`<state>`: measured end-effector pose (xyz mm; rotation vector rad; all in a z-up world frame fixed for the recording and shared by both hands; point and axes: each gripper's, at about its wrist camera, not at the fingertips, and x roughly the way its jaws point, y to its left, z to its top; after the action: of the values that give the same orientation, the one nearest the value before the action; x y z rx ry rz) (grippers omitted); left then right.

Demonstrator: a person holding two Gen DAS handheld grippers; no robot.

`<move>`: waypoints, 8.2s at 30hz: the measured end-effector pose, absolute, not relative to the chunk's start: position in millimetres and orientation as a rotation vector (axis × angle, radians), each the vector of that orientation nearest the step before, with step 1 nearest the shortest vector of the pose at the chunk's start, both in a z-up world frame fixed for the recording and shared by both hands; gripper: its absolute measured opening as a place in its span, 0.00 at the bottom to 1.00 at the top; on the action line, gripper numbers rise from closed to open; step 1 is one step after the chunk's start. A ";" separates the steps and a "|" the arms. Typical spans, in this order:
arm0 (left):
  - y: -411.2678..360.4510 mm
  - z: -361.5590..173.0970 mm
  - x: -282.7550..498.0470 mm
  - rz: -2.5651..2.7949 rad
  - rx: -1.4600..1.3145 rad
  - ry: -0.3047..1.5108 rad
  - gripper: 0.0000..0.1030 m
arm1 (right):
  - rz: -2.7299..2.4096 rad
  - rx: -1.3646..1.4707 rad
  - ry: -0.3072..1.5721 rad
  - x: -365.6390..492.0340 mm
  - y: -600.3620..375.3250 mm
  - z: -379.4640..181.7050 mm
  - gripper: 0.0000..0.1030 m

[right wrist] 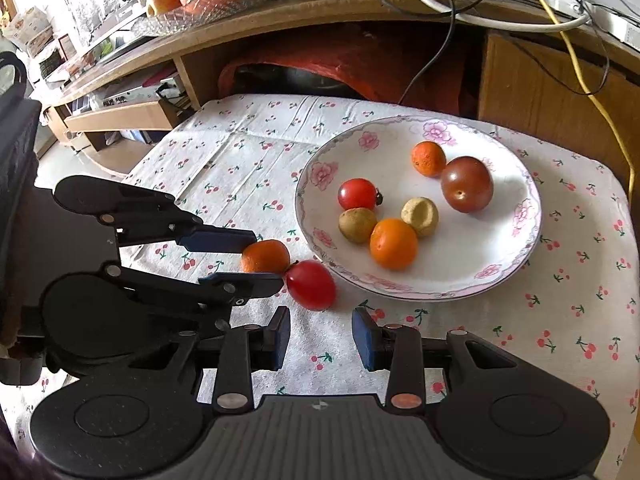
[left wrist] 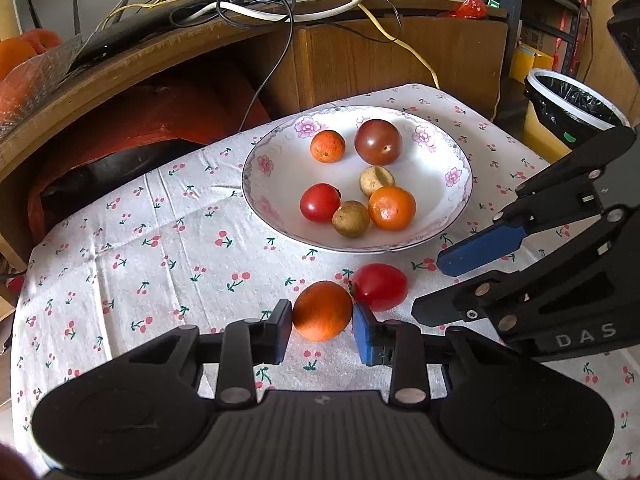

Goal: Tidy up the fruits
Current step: 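Grasp a mandarin on the cloth with the left tool while the right tool grasps a red tomato, then carry the mandarin and red tomato toward the white bowl with both tools, then lower both fruits into the bowl and open both tools to release them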

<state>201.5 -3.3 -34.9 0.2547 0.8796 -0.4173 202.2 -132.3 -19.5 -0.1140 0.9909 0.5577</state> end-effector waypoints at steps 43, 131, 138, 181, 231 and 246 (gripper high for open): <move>-14.3 -29.7 165.2 -0.455 0.327 0.917 0.40 | 0.453 -0.197 0.991 177.4 -129.2 -18.3 0.26; -46.3 4.3 222.9 -0.347 0.335 0.810 0.39 | 0.296 -0.100 0.873 218.6 -161.3 12.3 0.26; -51.9 1.6 233.5 -0.341 0.327 0.807 0.39 | 0.281 -0.094 0.875 228.9 -165.9 8.2 0.26; -47.4 -12.8 257.9 -0.292 0.308 0.813 0.39 | 0.272 -0.078 0.893 255.6 -157.2 -11.6 0.29; -44.1 -7.0 258.5 -0.263 0.290 0.800 0.42 | 0.245 -0.080 0.875 249.3 -162.5 -6.1 0.42; -43.6 -3.7 252.9 -0.251 0.284 0.792 0.51 | 0.218 -0.077 0.861 241.8 -166.8 -2.5 0.47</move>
<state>252.9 -43.6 -3.7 0.2843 0.7920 -0.2505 241.8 -166.8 -2.5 -0.0768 0.8609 0.2180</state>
